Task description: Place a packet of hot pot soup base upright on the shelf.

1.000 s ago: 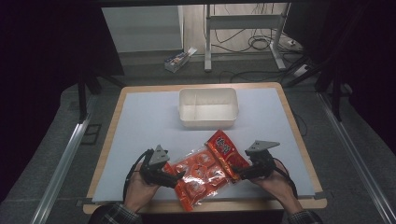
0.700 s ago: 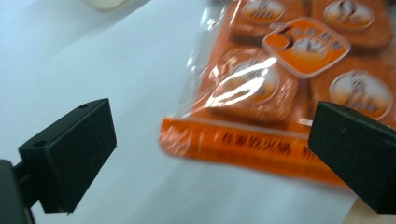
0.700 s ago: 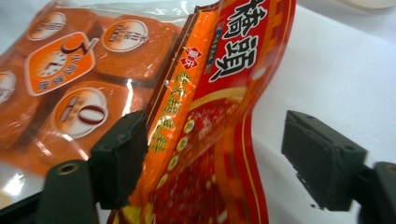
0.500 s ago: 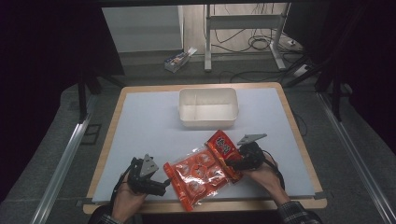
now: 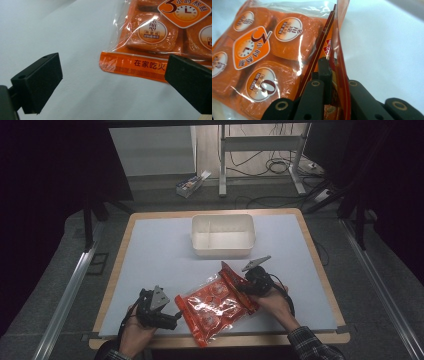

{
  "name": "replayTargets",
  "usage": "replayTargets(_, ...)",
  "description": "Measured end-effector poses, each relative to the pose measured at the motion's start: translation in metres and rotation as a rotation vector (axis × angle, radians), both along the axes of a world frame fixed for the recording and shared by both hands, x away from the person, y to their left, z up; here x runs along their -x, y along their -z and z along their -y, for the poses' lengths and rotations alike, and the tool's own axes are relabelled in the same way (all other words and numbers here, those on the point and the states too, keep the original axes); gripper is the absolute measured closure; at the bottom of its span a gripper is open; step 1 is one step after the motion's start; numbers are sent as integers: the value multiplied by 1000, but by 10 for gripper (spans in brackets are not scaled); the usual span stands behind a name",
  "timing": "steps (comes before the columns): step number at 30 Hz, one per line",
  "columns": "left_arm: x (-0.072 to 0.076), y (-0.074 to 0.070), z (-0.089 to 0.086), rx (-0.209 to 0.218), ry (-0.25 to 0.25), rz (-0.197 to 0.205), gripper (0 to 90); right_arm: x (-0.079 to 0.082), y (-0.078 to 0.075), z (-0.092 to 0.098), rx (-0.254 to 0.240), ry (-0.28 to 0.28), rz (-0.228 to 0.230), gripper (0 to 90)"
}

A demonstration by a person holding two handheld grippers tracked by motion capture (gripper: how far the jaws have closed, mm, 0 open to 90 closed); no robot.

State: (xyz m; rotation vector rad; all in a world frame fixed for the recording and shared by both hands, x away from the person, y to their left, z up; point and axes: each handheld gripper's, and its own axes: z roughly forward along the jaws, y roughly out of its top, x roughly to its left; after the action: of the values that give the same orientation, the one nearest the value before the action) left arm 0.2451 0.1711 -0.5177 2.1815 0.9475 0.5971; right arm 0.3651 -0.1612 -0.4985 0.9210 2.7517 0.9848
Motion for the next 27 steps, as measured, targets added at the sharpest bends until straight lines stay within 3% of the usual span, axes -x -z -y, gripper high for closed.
replayTargets(3,0,0,-1,-1,-3,2,13,1,-7,-1,-6,-7,11,890)
replayTargets(9,-1,1,-4,12,-23,10,13,-2,-41,-3,-63,-52,0,890)
replayTargets(12,-2,1,-5,19,-29,12,13,-1,-61,-7,-83,-77,19,890)
replayTargets(13,-2,1,-5,19,-29,12,13,-1,-61,-7,-83,-77,19,890)
replayTargets(14,-2,1,-6,17,-29,11,13,0,-77,-9,-90,-98,40,891)
replayTargets(15,-2,1,-6,17,-29,11,12,0,-77,-9,-90,-98,40,891)
replayTargets(17,-2,1,-6,18,-29,13,12,2,-94,-13,-88,-119,56,891)
replayTargets(25,-2,1,-6,19,-29,16,12,4,-130,-23,-72,-162,105,891)
replayTargets(26,-2,1,-6,20,-29,18,12,5,-141,-25,-69,-177,118,891)
replayTargets(27,-2,1,-6,22,-29,17,12,5,-141,-25,-69,-177,118,891)
